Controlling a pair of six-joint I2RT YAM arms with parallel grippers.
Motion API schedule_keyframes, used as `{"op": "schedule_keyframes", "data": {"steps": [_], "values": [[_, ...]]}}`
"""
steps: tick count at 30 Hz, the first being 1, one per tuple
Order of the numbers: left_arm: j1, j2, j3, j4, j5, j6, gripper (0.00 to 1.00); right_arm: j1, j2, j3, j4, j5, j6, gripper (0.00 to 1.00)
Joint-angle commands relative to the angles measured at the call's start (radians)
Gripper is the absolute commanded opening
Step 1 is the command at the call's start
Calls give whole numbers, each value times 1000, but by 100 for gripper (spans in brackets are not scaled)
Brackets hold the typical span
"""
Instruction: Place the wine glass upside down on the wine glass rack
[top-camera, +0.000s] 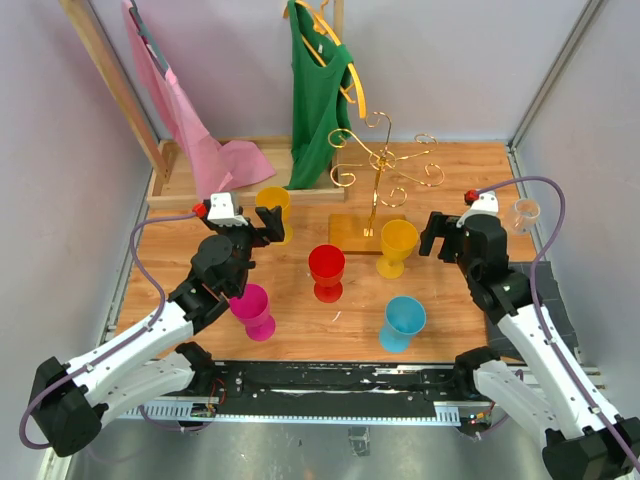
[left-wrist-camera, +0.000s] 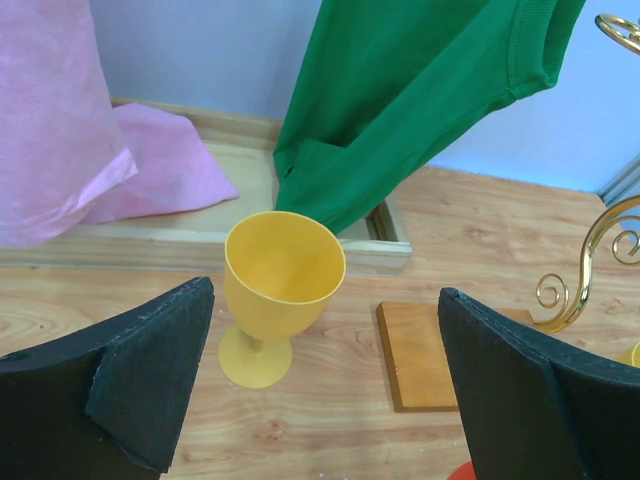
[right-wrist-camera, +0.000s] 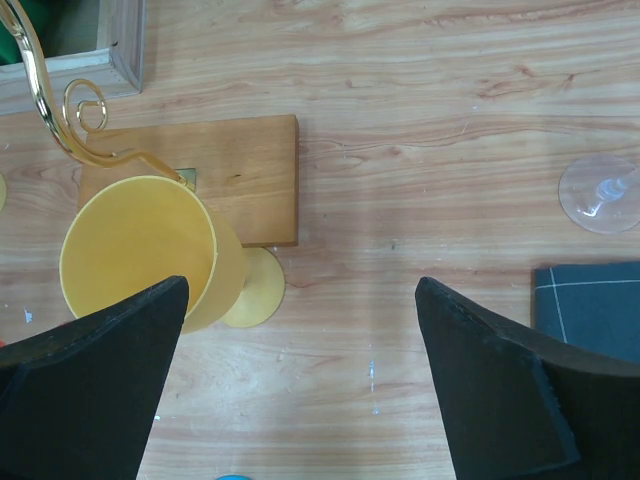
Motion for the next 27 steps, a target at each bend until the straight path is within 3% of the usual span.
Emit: {"op": "schedule_keyframes", "data": {"steps": [1,18,27], "values": [[-5,-15,36,-2,-9,-4,99,16,-3,32,-16,21,-7,98],[-5,-40,-2,40,30,-39,99,16,-34,50,-68,-21,-20,100],[-5,-32,2,-3,45,-68,99,16,106,56,-53,-75,10,85]]}}
